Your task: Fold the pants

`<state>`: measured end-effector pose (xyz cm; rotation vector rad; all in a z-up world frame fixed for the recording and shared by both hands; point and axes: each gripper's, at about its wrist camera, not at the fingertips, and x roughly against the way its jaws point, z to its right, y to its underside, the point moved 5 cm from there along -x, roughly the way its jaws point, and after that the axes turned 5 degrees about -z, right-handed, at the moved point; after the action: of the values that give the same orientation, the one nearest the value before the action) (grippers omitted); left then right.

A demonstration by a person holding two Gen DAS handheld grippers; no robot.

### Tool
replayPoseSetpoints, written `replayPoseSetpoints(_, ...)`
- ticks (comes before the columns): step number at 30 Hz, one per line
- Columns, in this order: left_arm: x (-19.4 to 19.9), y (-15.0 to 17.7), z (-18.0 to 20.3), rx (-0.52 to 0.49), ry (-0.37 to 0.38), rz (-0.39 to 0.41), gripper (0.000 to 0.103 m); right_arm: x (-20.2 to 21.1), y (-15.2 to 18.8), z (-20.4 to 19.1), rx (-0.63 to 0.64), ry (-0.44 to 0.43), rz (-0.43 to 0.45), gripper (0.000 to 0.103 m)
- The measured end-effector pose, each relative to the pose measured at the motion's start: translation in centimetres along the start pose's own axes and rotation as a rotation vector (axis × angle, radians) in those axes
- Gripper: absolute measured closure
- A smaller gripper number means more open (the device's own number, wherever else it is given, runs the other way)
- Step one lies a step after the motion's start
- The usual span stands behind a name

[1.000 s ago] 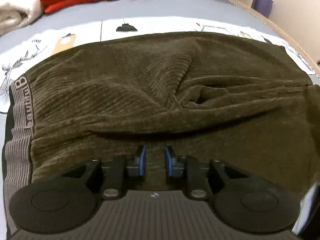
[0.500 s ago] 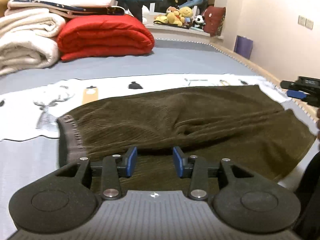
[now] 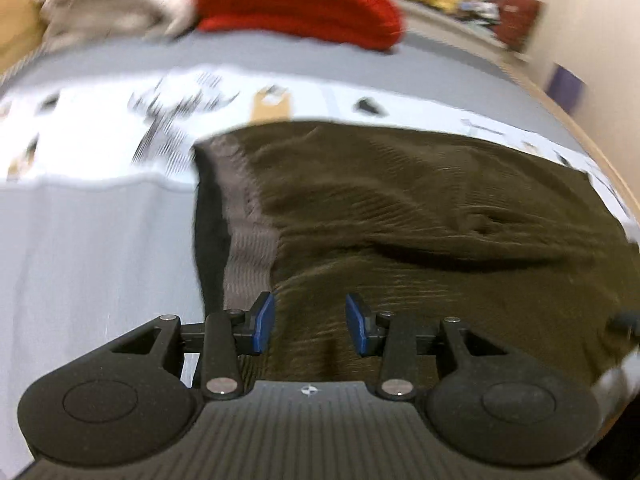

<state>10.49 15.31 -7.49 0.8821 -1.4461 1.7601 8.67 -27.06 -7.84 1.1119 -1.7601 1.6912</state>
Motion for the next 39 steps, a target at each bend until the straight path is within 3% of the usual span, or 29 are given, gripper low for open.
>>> replayPoseSetpoints(4,-1.2,-0.2,-1.8,0.094,-0.076,-0.044,0.029,-1.8,1.2,-2.8,0.112,-0.061,-0.088,0.051)
replayPoseSetpoints(5,-1.5,-0.1,-2.1,0.105,-0.103,-0.060,0.026,-2.1,1.6,-3.6,0.145,-0.078,-0.110,0.047)
replayPoseSetpoints(8,-2.6,0.0,-2.8,0.119,-0.141,-0.122,0.023,-2.9,2.5,-5.4,0.262,-0.078,-0.158,0.040)
replayPoseSetpoints(10,-3.3,0.2,-3.0,0.126,-0.159,-0.160,0.022,-2.8,2.8,-5.9,0.310,-0.055,-0.141,0.039)
replayPoseSetpoints(18,-5.3,0.8,-2.6,0.089,-0.165,-0.246,0.022,-2.5,2.8,-5.5,0.305,-0.082,-0.138,0.037)
replayPoseSetpoints(28,-4.5,0.9,-3.1,0.123,-0.169,-0.210,0.054,-2.2,2.7,-5.6,0.298,-0.154,-0.130,0.037)
replayPoseSetpoints(34,-4.1,0.8,-2.6,0.094,-0.193,-0.195,0.060,-2.5,3.6,-6.8,0.383,-0.122,-0.142,0.034)
replayPoseSetpoints(39,-3.9,0.8,-2.5,0.084,-0.206,-0.187,0.063,-2.3,3.8,-7.2,0.406,-0.132,-0.137,0.044)
